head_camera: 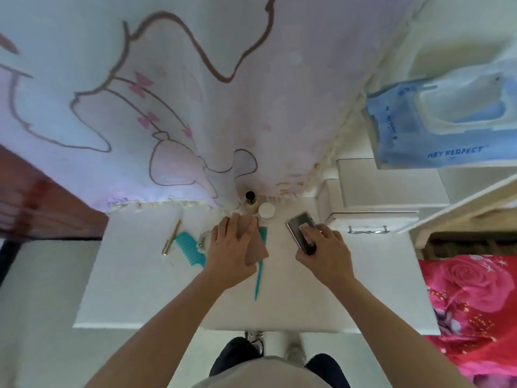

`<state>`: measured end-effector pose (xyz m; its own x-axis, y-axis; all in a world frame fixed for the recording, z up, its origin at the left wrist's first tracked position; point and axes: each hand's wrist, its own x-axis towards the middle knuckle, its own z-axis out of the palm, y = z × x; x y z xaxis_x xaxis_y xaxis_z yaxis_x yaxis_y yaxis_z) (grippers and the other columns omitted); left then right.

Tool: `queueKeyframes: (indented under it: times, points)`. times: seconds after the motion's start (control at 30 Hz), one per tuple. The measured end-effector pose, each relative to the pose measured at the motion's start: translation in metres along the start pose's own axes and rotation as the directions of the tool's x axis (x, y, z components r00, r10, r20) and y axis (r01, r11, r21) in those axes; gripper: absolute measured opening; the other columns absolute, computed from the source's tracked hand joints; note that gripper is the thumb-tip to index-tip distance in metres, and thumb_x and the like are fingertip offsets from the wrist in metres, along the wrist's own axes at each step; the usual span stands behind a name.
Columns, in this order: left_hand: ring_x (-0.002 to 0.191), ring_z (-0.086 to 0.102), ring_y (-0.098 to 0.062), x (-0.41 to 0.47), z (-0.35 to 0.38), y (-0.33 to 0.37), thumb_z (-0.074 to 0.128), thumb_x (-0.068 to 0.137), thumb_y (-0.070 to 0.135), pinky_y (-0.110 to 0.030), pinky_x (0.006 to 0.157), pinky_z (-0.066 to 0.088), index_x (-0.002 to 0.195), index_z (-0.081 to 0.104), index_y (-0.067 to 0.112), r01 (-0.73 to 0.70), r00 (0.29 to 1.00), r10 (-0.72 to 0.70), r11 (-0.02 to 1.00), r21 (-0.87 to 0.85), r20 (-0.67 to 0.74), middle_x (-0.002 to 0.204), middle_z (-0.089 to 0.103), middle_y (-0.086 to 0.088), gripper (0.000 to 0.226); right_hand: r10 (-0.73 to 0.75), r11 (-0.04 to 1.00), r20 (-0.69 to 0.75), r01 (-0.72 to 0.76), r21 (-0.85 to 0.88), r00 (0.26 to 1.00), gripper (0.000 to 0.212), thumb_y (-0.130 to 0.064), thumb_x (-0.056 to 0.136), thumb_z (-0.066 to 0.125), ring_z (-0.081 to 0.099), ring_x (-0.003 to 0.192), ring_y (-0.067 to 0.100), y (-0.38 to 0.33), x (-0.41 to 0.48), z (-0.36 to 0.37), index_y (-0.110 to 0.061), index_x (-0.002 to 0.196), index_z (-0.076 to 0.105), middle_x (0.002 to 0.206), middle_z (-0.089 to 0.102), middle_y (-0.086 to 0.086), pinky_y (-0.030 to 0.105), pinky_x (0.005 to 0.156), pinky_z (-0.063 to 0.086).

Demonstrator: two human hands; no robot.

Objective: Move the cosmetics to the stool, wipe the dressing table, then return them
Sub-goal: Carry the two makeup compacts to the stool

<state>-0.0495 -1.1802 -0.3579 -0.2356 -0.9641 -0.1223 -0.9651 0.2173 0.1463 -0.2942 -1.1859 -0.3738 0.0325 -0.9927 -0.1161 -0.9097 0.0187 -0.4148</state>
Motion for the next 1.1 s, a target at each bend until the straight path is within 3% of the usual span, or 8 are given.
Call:
queueKeyframes:
  times: [0.07, 0.2, 0.33, 0.5, 0.73, 0.93, 1.1]
  points:
    - [0.126, 0.031, -0.041, -0.035, -0.021, -0.013, 0.070, 0.053, 0.054, -0.055, 0.103, 0.035, 0.147, 0.036, 0.022, 0.135, 0.984, -0.137, 0.991, -0.025, -0.114, 0.143, 0.031, -0.017, 0.104, -0.151, 0.987, -0.048, 0.153, 0.039, 0.987, 0.052, -0.039, 0.068, 0.069, 0.055, 0.095, 0.029, -0.022, -0.001, 0.002, -0.030, 0.119, 0.062, 0.116, 0.062, -0.001, 0.034, 0.074, 0.050]
    - [0.115, 0.039, -0.040, -0.122, -0.055, -0.038, 0.070, 0.051, 0.052, -0.049, 0.098, 0.035, 0.143, 0.042, 0.019, 0.353, 0.891, -0.338, 0.936, -0.006, -0.304, 0.134, 0.040, -0.017, 0.101, -0.390, 0.912, -0.109, 0.400, 0.092, 0.914, 0.054, -0.040, 0.064, 0.073, 0.058, 0.092, 0.032, -0.086, -0.012, 0.018, -0.027, 0.116, 0.064, 0.112, 0.062, 0.002, 0.038, 0.073, 0.055]
    - [0.114, 0.035, -0.039, -0.221, -0.088, -0.064, 0.079, 0.047, 0.041, -0.054, 0.098, 0.039, 0.139, 0.049, 0.018, 0.578, 0.753, -0.529, 0.816, 0.009, -0.390, 0.134, 0.043, -0.020, 0.099, -0.627, 0.752, -0.148, 0.644, 0.141, 0.765, 0.053, -0.037, 0.064, 0.067, 0.057, 0.084, 0.030, -0.180, -0.047, 0.029, -0.025, 0.116, 0.063, 0.105, 0.062, 0.002, 0.037, 0.072, 0.053]
    - [0.124, 0.033, -0.041, -0.359, -0.114, -0.106, 0.078, 0.058, 0.051, -0.057, 0.104, 0.034, 0.145, 0.040, 0.022, 0.779, 0.549, -0.700, 0.626, -0.023, -0.456, 0.141, 0.035, -0.017, 0.099, -0.808, 0.554, -0.136, 0.817, 0.157, 0.574, 0.053, -0.038, 0.065, 0.070, 0.057, 0.087, 0.024, -0.307, -0.125, 0.039, -0.034, 0.117, 0.061, 0.106, 0.062, -0.006, 0.029, 0.065, 0.049]
    - [0.123, 0.034, -0.040, -0.586, -0.117, -0.173, 0.076, 0.056, 0.054, -0.059, 0.104, 0.034, 0.147, 0.034, 0.022, 0.921, 0.275, -0.780, 0.381, -0.077, -0.562, 0.139, 0.035, -0.016, 0.106, -0.930, 0.229, -0.226, 0.937, 0.265, 0.291, 0.052, -0.034, 0.064, 0.070, 0.054, 0.089, 0.016, -0.493, -0.274, 0.105, -0.033, 0.115, 0.067, 0.107, 0.061, -0.011, 0.024, 0.068, 0.047]
    - [0.123, 0.035, -0.039, -0.759, -0.108, -0.210, 0.076, 0.055, 0.056, -0.058, 0.103, 0.035, 0.147, 0.032, 0.024, 0.974, 0.070, -0.852, 0.170, -0.149, -0.518, 0.140, 0.037, -0.015, 0.106, -0.985, -0.023, -0.172, 0.947, 0.320, 0.034, 0.051, -0.033, 0.066, 0.067, 0.060, 0.094, 0.022, -0.621, -0.411, 0.165, -0.030, 0.117, 0.067, 0.110, 0.063, -0.009, 0.034, 0.075, 0.055]
    - [0.124, 0.034, -0.037, -0.851, -0.108, -0.241, 0.075, 0.054, 0.057, -0.057, 0.101, 0.037, 0.147, 0.034, 0.025, 0.979, -0.045, -0.852, 0.067, -0.194, -0.521, 0.141, 0.035, -0.013, 0.106, -0.990, -0.103, -0.121, 0.939, 0.329, -0.066, 0.050, -0.037, 0.070, 0.070, 0.057, 0.093, 0.019, -0.696, -0.487, 0.195, -0.029, 0.119, 0.066, 0.107, 0.062, -0.009, 0.028, 0.071, 0.051]
